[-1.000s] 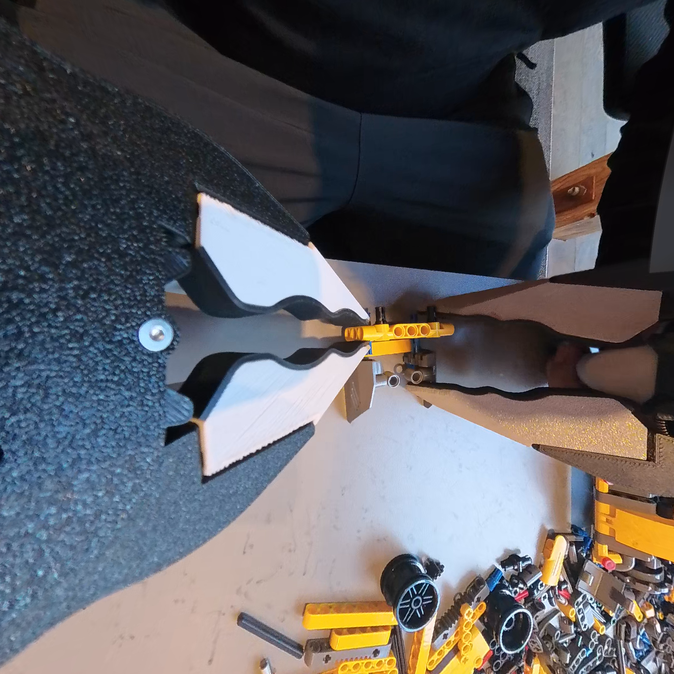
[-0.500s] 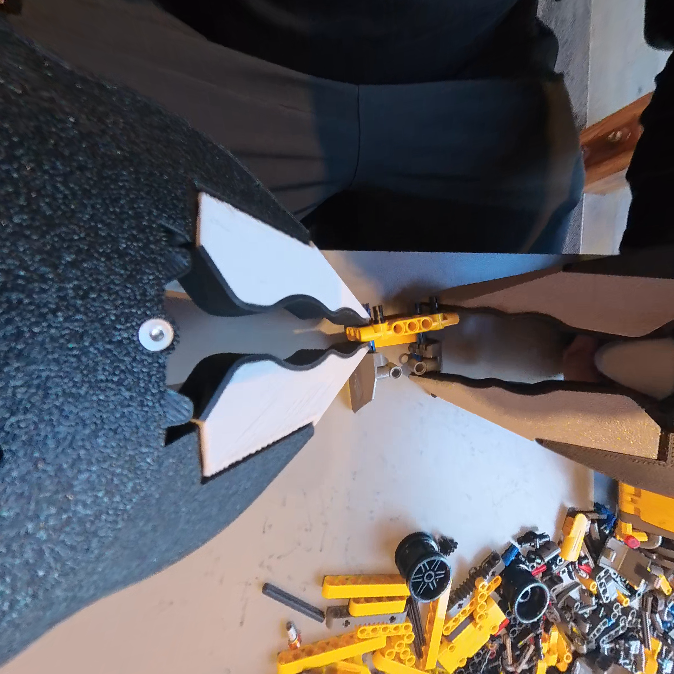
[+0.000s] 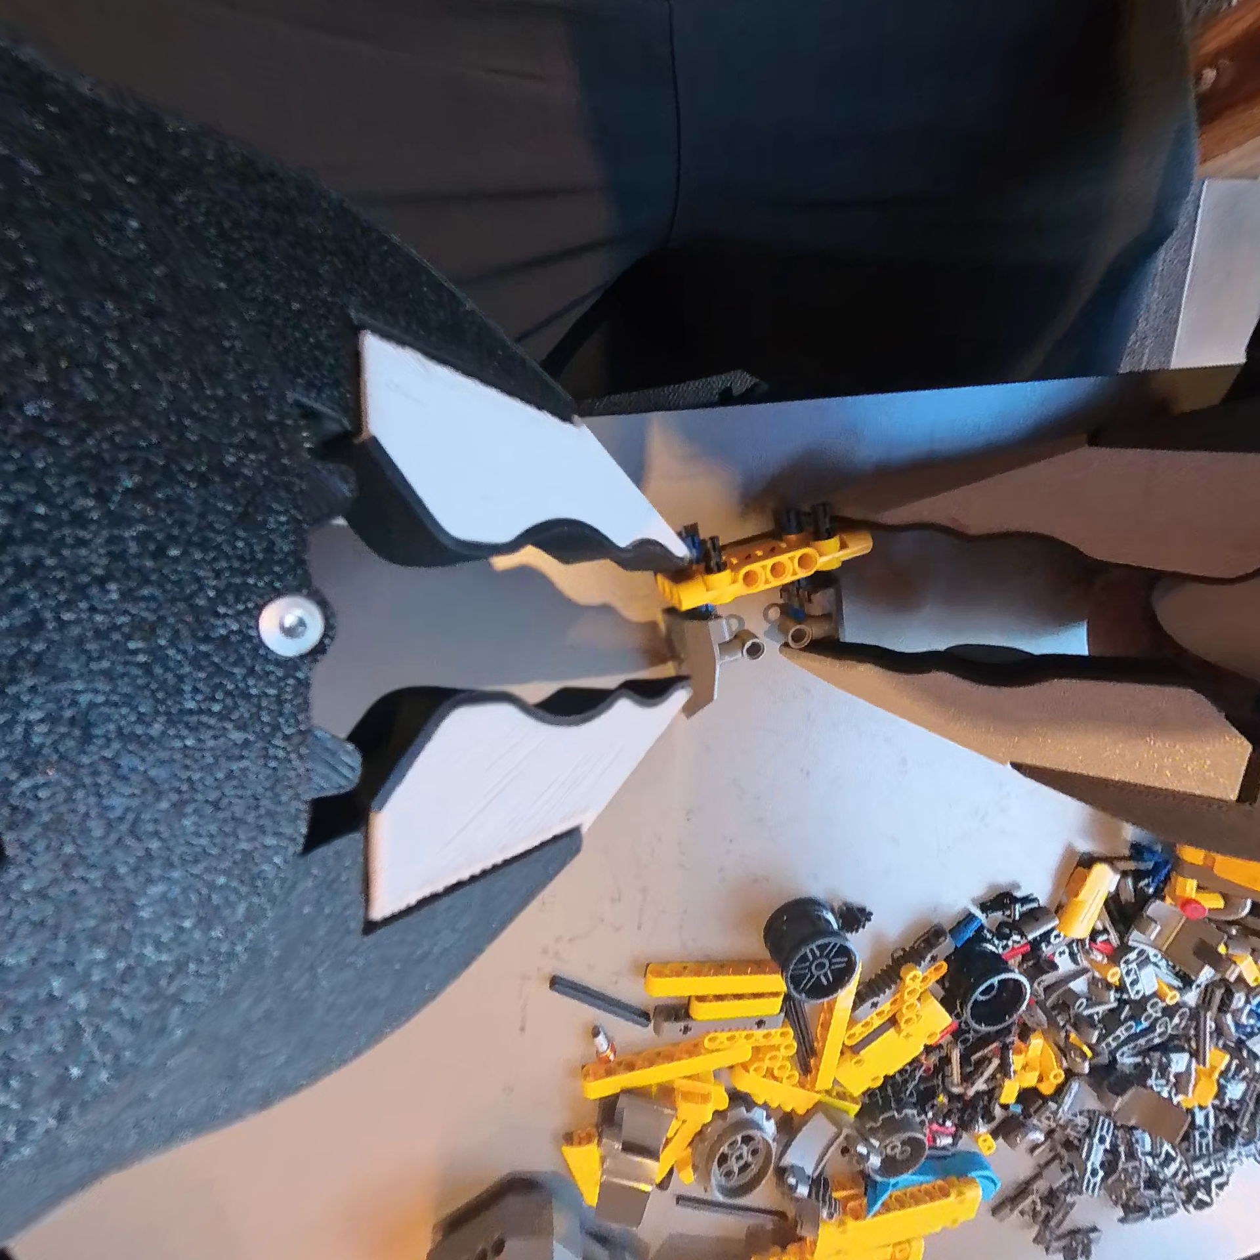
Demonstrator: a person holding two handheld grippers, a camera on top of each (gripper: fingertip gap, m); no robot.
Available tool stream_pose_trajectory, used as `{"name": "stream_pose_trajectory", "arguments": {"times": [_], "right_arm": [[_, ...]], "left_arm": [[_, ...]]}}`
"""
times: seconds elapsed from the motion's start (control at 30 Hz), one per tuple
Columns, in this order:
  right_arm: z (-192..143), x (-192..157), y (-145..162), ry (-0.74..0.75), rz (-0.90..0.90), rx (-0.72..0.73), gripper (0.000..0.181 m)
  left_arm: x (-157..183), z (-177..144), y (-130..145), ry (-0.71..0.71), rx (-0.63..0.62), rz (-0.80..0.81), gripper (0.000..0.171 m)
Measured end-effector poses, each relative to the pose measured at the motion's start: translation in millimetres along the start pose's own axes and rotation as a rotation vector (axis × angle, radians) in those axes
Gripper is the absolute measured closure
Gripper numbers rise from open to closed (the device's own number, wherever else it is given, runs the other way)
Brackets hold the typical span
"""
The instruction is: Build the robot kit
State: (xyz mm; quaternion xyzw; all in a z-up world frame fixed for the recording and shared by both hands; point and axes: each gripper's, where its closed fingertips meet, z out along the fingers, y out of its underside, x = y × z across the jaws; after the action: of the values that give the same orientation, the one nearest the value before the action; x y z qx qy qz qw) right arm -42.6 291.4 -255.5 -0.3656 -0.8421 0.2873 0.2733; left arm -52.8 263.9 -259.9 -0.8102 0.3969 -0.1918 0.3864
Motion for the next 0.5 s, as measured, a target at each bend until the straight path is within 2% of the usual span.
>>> {"name": "stream_pose_trajectory", "arguments": {"times": [0.23,0.5], "right_arm": [[2.8,2.4,-3.9,-0.054,-0.099,0.040,0.138],[5.8,-1.7,-4.7,-0.187,-0.126,0.052,0.144]], "left_arm": [[0.8,0.2,0.1,0.001,-0.002,0.008,0.135],[0.9,-0.1,-0.1,0.012,0.001,0.000,0.135]]}}
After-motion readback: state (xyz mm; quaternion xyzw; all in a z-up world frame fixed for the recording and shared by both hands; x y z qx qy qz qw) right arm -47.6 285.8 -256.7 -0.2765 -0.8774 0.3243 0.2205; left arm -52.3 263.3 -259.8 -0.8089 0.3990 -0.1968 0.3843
